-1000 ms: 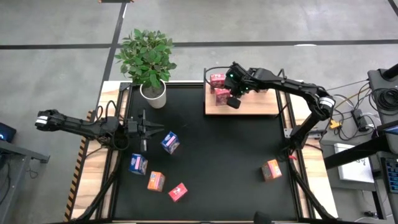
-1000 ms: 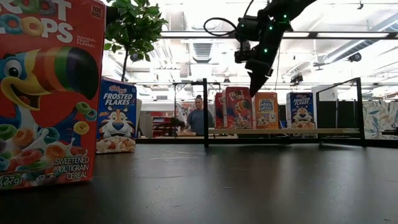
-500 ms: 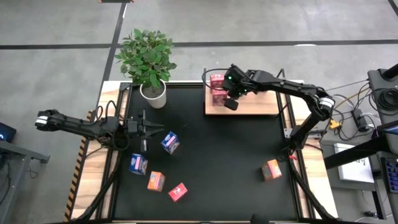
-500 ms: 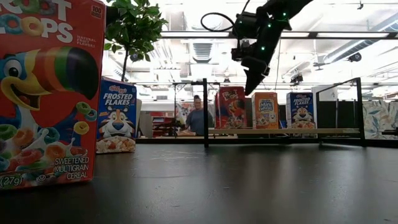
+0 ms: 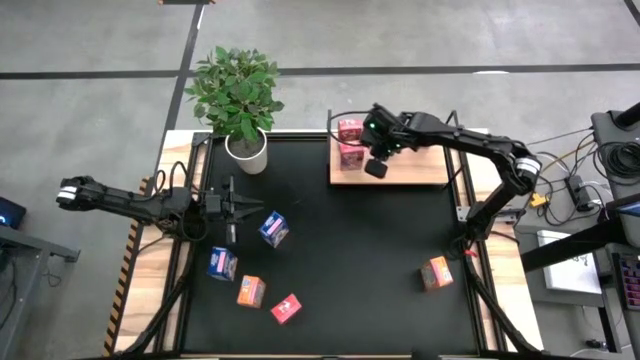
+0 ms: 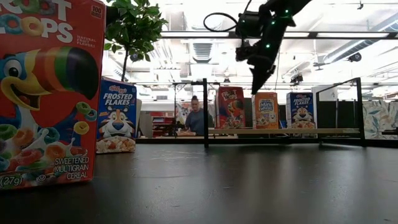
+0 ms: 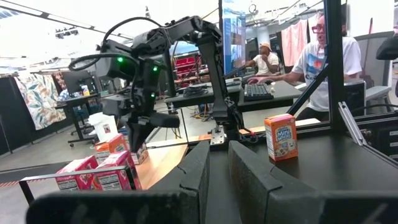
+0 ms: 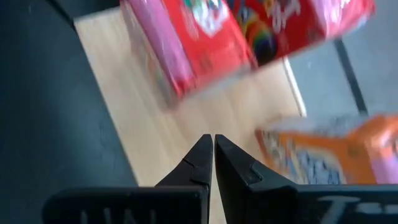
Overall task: Stack cereal on shelf
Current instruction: Put the right red cereal box on the shelf aligned with the other red cereal box
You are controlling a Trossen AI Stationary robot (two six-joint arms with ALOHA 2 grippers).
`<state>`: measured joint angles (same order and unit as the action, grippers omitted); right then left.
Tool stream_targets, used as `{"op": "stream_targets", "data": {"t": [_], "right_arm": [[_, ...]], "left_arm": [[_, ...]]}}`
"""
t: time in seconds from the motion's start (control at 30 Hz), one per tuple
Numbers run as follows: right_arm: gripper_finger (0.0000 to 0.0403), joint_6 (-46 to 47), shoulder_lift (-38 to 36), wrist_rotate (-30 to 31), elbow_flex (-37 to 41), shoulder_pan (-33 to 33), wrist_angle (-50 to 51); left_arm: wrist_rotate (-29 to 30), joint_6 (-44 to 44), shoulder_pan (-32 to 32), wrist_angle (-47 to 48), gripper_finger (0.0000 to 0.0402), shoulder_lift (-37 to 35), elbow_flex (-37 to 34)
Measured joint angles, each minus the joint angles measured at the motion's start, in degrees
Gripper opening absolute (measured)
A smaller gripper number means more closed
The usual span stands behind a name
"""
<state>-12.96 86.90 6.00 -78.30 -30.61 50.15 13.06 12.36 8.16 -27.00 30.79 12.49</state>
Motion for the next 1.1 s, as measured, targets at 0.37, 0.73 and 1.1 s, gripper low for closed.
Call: {"op": "stream_targets", "data": {"t": [0.37, 0.73, 1.1], "right_arm": [[0.0009, 2.9, -2.2, -6.4, 6.0, 6.2, -4.8], [0.0009, 0.4, -0.7, 10.2, 19.8, 12.9, -38.2], [0.0009, 0.3, 1.9, 13.6, 21.6, 11.9, -47.1]], "left_arm": [[0.0, 0.0, 0.0, 0.0, 0.0045, 0.0, 0.0], [0.0, 0.0, 0.0, 0.5, 0.0045, 0.0, 0.0], [0.0, 0.0, 0.0, 0.7, 0.0045, 0.0, 0.0]]}}
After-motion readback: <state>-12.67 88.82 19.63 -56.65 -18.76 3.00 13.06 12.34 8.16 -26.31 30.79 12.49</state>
